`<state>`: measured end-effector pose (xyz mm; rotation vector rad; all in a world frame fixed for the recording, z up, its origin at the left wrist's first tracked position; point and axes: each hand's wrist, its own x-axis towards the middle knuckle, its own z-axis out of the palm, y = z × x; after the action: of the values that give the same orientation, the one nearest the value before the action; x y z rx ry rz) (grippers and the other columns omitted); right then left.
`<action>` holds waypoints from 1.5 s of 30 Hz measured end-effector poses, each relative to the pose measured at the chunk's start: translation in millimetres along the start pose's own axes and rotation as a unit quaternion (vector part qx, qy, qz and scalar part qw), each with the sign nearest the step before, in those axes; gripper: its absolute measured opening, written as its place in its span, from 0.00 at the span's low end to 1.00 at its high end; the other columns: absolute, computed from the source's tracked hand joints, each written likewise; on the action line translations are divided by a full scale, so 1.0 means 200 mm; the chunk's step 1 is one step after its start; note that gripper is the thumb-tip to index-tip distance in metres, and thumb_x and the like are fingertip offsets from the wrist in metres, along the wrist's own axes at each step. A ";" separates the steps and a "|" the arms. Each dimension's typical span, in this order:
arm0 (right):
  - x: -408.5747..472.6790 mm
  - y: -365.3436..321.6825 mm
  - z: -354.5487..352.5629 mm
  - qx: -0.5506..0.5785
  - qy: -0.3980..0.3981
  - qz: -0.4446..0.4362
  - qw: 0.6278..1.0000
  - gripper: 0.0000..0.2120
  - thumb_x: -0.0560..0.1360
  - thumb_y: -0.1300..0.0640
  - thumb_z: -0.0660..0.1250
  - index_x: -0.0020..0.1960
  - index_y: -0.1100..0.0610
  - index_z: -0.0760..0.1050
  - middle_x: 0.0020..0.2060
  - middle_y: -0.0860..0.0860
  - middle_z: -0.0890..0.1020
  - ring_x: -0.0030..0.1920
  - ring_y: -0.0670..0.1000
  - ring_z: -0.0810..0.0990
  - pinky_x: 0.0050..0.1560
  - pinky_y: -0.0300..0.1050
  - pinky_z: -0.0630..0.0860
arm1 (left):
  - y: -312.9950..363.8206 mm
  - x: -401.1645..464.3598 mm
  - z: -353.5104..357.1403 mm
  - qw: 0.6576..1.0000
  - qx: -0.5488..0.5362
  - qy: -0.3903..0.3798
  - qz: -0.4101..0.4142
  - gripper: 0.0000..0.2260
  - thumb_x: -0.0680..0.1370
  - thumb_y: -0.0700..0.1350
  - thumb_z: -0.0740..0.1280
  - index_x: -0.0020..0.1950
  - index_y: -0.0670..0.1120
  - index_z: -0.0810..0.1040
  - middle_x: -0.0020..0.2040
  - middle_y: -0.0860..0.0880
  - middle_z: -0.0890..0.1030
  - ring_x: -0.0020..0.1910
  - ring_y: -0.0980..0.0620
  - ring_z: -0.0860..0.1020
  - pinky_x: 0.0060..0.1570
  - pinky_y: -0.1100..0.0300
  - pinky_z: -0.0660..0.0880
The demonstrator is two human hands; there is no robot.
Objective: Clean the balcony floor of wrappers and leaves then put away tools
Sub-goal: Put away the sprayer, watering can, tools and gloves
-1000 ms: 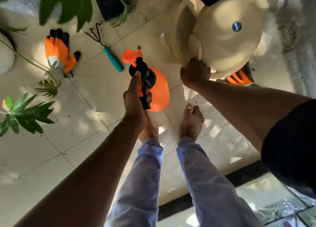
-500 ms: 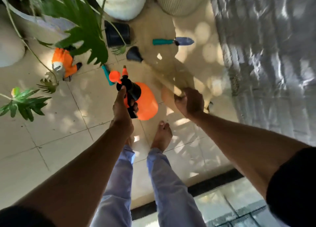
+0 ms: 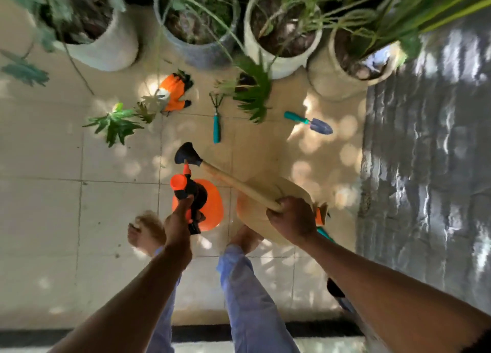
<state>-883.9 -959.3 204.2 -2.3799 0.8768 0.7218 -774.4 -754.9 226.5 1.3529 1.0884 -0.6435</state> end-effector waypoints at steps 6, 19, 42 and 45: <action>-0.02 -0.46 0.17 -0.020 -0.034 -0.023 0.999 0.15 0.74 0.49 0.70 0.43 0.62 0.82 0.43 0.61 0.85 0.50 0.65 0.83 0.43 0.49 0.73 | -0.11 0.51 -0.64 0.998 0.034 0.041 0.014 0.25 0.66 0.71 0.74 0.50 0.53 0.78 0.48 0.46 0.79 0.52 0.47 0.78 0.58 0.50 0.69; -0.06 -1.99 0.59 -0.062 -0.114 -0.145 0.981 0.18 0.76 0.44 0.69 0.43 0.60 0.81 0.43 0.60 0.85 0.50 0.65 0.81 0.48 0.50 0.74 | 0.78 0.56 -1.52 0.989 -0.131 0.048 -0.047 0.17 0.76 0.56 0.65 0.33 0.50 0.83 0.42 0.47 0.85 0.39 0.50 0.71 0.48 0.50 0.66; 0.26 -4.45 1.31 -0.111 -0.235 -0.286 0.922 0.21 0.77 0.40 0.69 0.44 0.59 0.83 0.38 0.55 0.85 0.48 0.61 0.84 0.45 0.49 0.76 | 1.95 1.43 -2.97 0.900 -0.390 0.188 -0.056 0.15 0.79 0.57 0.63 0.37 0.50 0.71 0.42 0.46 0.76 0.42 0.51 0.79 0.51 0.50 0.66; 0.34 -4.74 1.41 -0.107 -0.232 -0.297 0.920 0.23 0.75 0.40 0.68 0.44 0.61 0.81 0.43 0.58 0.85 0.48 0.60 0.82 0.47 0.51 0.75 | 2.17 1.59 -3.10 0.899 -0.390 0.191 -0.058 0.17 0.78 0.59 0.66 0.35 0.50 0.73 0.41 0.46 0.78 0.42 0.50 0.77 0.49 0.51 0.68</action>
<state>-266.0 -183.6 207.5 -2.3091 -0.1335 1.0850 -411.3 -19.2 210.9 0.7146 1.5353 0.0233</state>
